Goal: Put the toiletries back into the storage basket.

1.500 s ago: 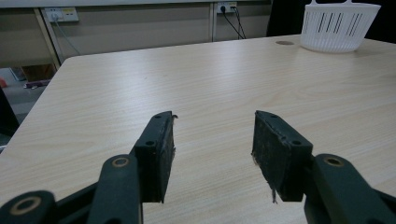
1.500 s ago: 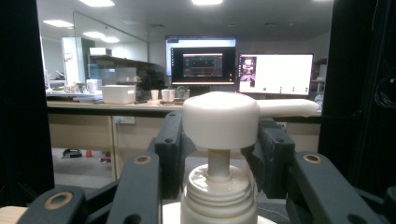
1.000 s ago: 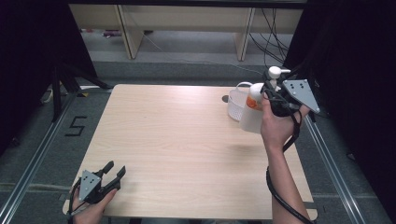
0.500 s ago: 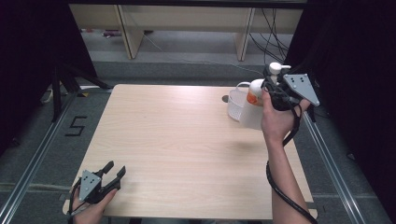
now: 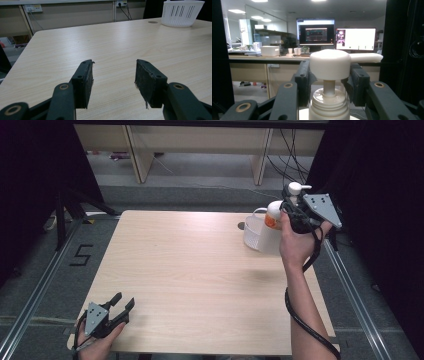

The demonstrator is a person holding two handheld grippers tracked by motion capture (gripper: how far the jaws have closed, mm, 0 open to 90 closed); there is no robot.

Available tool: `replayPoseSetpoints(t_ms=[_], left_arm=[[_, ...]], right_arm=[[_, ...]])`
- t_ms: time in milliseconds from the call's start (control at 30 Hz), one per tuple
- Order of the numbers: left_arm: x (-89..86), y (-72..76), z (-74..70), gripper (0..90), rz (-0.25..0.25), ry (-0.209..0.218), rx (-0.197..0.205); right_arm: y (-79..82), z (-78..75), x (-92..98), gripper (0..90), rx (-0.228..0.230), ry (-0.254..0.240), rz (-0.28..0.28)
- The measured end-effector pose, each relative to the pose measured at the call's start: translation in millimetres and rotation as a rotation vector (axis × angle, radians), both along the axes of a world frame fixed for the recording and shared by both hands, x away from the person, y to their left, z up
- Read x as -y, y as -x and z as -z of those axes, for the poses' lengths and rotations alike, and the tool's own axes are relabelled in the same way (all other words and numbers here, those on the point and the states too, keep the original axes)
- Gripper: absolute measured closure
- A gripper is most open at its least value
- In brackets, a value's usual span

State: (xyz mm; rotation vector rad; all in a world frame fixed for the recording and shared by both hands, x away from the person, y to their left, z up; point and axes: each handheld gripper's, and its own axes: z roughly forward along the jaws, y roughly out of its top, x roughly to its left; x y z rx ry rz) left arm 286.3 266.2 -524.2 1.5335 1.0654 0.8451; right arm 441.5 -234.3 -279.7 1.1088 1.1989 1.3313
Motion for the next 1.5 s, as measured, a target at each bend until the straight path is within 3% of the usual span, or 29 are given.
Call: replayPoseSetpoints(t_ms=[900,1300,1500], left_arm=[[0.5,0.0,0.0,47.5,-0.001,-0.002,0.0],[1.3,-1.5,1.0,47.5,-0.003,0.001,0.018],[1.0,-0.7,0.2,47.6,-0.006,-0.005,0.005]], right_arm=[[-19.3,-0.3,2.4,60.4,0.007,0.013,0.005],[-27.7,-1.4,4.4,60.4,-0.001,0.004,0.012],[-31.7,-1.1,5.2,60.4,-0.002,0.001,0.011]])
